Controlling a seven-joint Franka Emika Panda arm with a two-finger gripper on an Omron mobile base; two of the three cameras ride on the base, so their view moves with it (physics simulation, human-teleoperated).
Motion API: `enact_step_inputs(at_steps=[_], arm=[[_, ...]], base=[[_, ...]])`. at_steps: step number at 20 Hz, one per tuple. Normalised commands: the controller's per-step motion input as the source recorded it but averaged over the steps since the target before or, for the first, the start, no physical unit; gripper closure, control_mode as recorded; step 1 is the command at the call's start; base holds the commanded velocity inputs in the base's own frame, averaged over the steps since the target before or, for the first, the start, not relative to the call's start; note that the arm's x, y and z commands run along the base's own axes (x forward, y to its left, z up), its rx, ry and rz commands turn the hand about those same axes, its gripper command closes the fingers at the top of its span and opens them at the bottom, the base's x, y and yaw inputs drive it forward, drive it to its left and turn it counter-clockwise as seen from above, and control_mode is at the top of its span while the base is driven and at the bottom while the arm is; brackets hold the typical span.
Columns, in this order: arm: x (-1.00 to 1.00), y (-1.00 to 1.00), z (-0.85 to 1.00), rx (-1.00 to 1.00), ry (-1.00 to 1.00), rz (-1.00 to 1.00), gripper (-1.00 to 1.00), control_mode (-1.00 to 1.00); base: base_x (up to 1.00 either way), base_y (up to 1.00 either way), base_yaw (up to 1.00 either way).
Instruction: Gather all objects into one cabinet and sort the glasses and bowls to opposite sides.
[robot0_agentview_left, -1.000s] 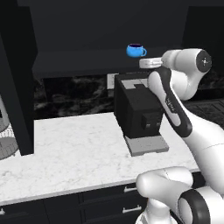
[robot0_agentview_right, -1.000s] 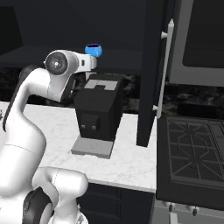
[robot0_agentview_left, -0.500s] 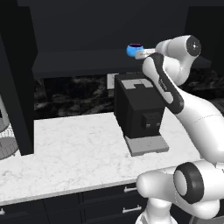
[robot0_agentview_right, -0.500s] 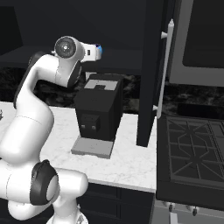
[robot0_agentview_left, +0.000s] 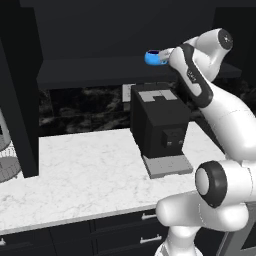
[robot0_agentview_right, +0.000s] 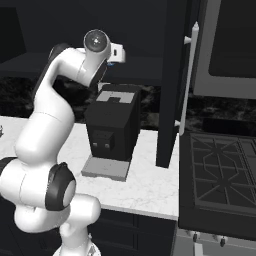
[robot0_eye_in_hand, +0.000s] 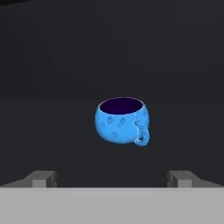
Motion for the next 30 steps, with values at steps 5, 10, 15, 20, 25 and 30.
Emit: enact_step_inputs(at_steps=[5,10,15,20,25,30], arm=[[0.35,-0.13,-0.17,0.03,0.01,0.04,-1.0,-1.0],[0.38,-0.03,-0.18,0.0,0.0,0.02,-1.0,-1.0],[0.37,0.0,0.0,0.0,0.03,0.0,-1.0,-1.0],[0.28,0.0,0.0,0.0,0.05,0.0,-1.0,-1.0],[0.28,0.0,-0.04,0.0,0.0,0.01,-1.0,-1.0],[0.13,0.0,0.0,0.0,0.0,0.01,-1.0,-1.0]], base=[[0.0,0.0,0.0],[0.0,0.0,0.0],[0.0,0.0,0.0],[0.0,0.0,0.0],[0.0,0.0,0.0],[0.0,0.0,0.0]])
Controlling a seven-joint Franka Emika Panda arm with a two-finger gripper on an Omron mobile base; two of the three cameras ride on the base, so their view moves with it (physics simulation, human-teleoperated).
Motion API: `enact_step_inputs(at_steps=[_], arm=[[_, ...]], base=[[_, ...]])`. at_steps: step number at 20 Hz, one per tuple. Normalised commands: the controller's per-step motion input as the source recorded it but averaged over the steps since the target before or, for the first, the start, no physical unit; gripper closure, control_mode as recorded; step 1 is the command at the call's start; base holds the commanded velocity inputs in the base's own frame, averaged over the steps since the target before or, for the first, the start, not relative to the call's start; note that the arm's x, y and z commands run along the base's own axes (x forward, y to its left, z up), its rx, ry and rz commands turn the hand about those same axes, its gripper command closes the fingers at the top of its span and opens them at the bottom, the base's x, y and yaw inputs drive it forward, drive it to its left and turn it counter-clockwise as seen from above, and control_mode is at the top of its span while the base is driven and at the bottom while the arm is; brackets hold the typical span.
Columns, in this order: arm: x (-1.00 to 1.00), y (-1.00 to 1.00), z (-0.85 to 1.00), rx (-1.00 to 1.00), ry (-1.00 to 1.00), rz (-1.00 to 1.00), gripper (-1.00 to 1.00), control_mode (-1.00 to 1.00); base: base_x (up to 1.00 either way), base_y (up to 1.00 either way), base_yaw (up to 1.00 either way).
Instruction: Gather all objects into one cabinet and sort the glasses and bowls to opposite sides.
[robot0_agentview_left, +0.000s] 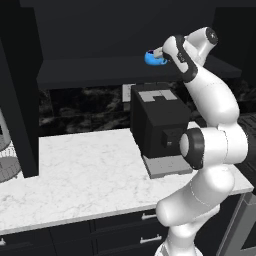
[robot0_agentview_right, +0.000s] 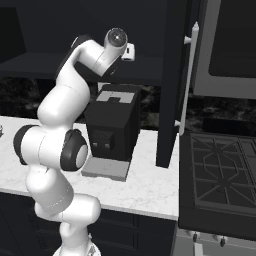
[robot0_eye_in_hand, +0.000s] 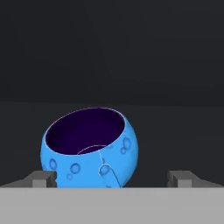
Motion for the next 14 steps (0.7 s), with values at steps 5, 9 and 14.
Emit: enact_step_inputs(at_steps=[5,9,14], arm=[[0.0,0.04,-0.03,0.0,0.01,0.0,-1.0,-1.0],[0.0,0.01,-0.17,0.0,0.0,0.0,-1.0,-1.0],[0.0,0.0,-0.12,0.0,0.0,0.0,-1.0,-1.0]], base=[[0.0,0.0,0.0],[0.0,0.0,0.0],[0.0,0.0,0.0]])
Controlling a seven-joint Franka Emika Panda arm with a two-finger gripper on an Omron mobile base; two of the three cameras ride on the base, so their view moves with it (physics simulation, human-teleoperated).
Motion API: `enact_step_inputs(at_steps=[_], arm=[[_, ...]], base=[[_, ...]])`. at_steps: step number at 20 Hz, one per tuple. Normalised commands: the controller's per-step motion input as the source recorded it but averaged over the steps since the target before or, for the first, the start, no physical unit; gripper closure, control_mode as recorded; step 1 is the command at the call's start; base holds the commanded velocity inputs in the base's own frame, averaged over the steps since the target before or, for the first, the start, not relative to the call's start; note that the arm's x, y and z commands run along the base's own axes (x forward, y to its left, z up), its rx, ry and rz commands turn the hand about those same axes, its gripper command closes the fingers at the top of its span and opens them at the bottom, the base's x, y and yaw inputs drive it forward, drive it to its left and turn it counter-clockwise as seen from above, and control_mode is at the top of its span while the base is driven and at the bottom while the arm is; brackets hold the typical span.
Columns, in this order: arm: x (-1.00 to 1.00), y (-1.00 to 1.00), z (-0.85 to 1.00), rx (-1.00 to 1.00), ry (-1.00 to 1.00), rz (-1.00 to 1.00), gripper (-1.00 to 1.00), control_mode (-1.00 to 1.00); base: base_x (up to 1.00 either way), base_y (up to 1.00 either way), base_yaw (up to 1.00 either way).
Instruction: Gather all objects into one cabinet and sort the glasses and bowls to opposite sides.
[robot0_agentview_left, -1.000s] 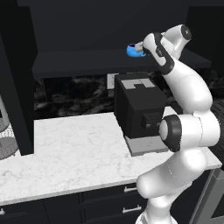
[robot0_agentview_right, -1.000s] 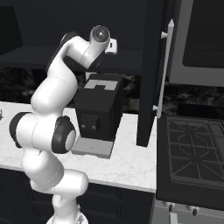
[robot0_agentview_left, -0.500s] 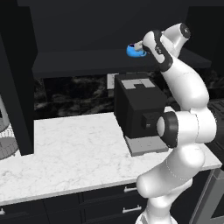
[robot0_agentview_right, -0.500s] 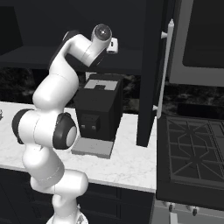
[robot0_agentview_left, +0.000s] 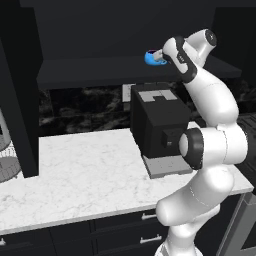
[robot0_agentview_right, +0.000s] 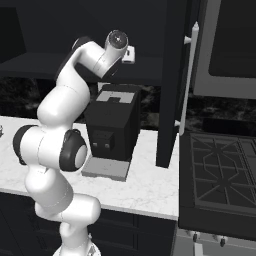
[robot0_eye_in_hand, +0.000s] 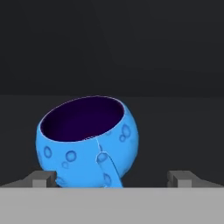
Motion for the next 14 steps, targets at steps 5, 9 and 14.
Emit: enact_step_inputs(at_steps=[5,9,14], arm=[[0.0,0.0,-0.04,0.0,0.0,0.0,-1.0,-1.0],[0.01,0.02,0.0,0.0,0.0,0.0,1.0,-1.0],[0.05,0.0,0.0,0.0,0.0,0.0,1.0,-1.0]], base=[[0.0,0.0,0.0],[0.0,0.0,0.0],[0.0,0.0,0.0]])
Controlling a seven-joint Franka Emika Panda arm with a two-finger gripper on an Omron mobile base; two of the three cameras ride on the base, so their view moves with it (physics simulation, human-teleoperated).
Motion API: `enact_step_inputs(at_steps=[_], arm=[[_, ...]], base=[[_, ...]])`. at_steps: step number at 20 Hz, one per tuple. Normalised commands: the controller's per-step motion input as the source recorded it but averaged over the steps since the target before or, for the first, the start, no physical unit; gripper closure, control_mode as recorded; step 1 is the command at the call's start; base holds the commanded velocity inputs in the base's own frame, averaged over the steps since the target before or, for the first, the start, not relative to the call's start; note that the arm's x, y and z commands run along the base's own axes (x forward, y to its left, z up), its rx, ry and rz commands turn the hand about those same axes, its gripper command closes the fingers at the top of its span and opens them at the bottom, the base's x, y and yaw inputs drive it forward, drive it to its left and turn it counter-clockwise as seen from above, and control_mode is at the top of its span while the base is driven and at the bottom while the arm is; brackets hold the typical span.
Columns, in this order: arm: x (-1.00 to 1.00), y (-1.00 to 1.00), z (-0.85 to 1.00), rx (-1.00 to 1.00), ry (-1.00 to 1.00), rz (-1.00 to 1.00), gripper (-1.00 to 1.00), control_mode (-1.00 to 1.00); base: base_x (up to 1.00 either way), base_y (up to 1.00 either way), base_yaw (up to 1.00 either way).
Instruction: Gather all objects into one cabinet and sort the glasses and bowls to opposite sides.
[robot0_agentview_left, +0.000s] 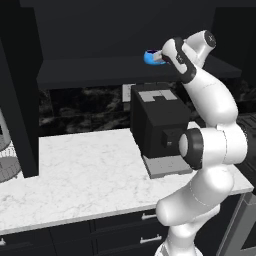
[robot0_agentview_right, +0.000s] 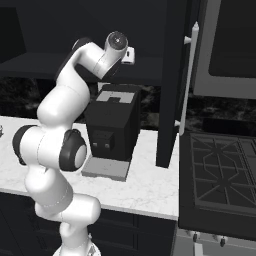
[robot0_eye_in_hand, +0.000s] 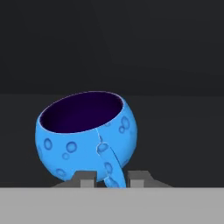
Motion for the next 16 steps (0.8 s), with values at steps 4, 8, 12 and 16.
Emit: enact_step_inputs(at_steps=[4,8,12,16], arm=[[0.03,0.0,0.0,0.0,0.0,0.0,1.0,-1.0],[0.0,0.0,0.0,0.0,0.0,0.0,1.0,-1.0],[-0.22,0.0,0.0,0.0,-0.03,0.0,1.0,-1.0],[-0.73,0.0,0.01,0.0,-0.12,0.0,1.0,-1.0]], base=[[0.0,0.0,0.0],[0.0,0.0,0.0],[0.0,0.0,0.0],[0.0,0.0,0.0]])
